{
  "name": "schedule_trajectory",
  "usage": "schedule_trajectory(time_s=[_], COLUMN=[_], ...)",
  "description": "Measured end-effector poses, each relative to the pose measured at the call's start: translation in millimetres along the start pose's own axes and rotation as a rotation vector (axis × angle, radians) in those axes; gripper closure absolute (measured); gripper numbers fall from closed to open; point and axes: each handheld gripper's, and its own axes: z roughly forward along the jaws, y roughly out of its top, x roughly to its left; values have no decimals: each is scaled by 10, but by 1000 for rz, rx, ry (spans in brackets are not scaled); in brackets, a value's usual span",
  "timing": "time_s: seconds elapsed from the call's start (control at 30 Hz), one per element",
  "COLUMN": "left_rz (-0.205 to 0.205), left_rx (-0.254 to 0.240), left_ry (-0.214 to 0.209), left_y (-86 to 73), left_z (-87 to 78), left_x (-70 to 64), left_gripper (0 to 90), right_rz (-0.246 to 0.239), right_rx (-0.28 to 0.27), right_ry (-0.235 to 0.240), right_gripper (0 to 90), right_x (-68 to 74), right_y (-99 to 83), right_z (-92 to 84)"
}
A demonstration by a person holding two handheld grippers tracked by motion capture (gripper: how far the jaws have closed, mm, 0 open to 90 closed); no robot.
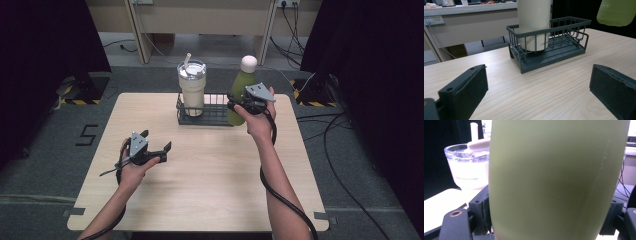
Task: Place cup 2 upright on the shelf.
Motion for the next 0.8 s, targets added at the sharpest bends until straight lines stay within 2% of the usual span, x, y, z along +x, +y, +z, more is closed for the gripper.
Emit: schedule_trajectory(time_s=[0.8], left_rz=[-4], left_rx=[2], left_ry=[3], left_y=[-7], left_z=[-10], left_x=[7], left_gripper=[9], right_rz=[2], right_rx=[-3], right_ry=[12], right_gripper=[210], right_x=[84], right_y=[118], right_z=[169])
